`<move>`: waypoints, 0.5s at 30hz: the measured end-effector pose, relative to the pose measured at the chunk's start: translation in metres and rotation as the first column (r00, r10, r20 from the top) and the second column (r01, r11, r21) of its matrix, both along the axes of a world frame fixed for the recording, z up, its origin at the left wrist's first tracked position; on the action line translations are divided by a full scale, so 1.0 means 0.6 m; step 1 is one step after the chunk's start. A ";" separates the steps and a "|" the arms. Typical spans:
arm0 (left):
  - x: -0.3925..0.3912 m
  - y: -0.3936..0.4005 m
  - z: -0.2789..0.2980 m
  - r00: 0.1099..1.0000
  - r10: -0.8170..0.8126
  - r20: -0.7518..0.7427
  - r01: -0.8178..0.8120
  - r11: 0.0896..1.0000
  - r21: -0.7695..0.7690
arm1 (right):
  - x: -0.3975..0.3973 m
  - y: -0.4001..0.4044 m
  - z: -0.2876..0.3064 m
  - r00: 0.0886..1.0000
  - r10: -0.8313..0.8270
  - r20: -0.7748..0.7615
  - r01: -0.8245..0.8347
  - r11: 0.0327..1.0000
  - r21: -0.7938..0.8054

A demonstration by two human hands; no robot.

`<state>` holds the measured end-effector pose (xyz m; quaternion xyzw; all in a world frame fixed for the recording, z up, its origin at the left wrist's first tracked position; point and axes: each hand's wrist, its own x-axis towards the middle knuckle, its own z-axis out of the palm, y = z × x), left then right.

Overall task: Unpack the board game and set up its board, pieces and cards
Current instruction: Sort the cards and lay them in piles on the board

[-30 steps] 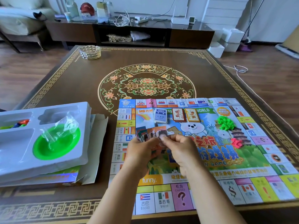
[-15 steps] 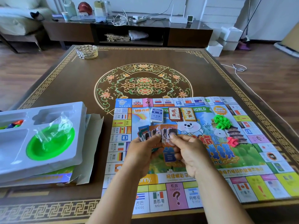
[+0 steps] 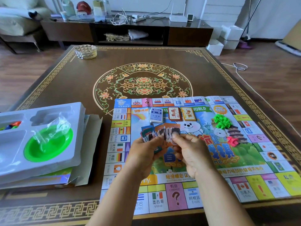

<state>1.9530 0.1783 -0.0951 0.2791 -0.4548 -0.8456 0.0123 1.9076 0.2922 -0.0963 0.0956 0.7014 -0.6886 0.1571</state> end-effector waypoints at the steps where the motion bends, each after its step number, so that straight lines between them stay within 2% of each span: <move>1: 0.000 0.000 -0.001 1.000 0.000 -0.001 0.000 1.000 -0.015 | 0.002 -0.001 0.000 1.000 0.015 0.002 -0.015 1.000 -0.005; 6: 0.001 -0.001 -0.002 1.000 -0.013 -0.008 0.013 0.998 -0.055 | 0.005 -0.005 0.001 1.000 0.011 -0.012 -0.011 1.000 0.010; 11: 0.000 -0.003 0.001 1.000 0.006 -0.003 -0.006 1.000 0.013 | 0.000 0.000 0.001 1.000 -0.012 -0.010 0.012 1.000 0.005; 15: 0.000 -0.005 0.004 1.000 0.002 0.010 -0.003 0.999 0.045 | -0.001 -0.001 0.003 0.998 0.028 0.060 -0.026 0.999 -0.040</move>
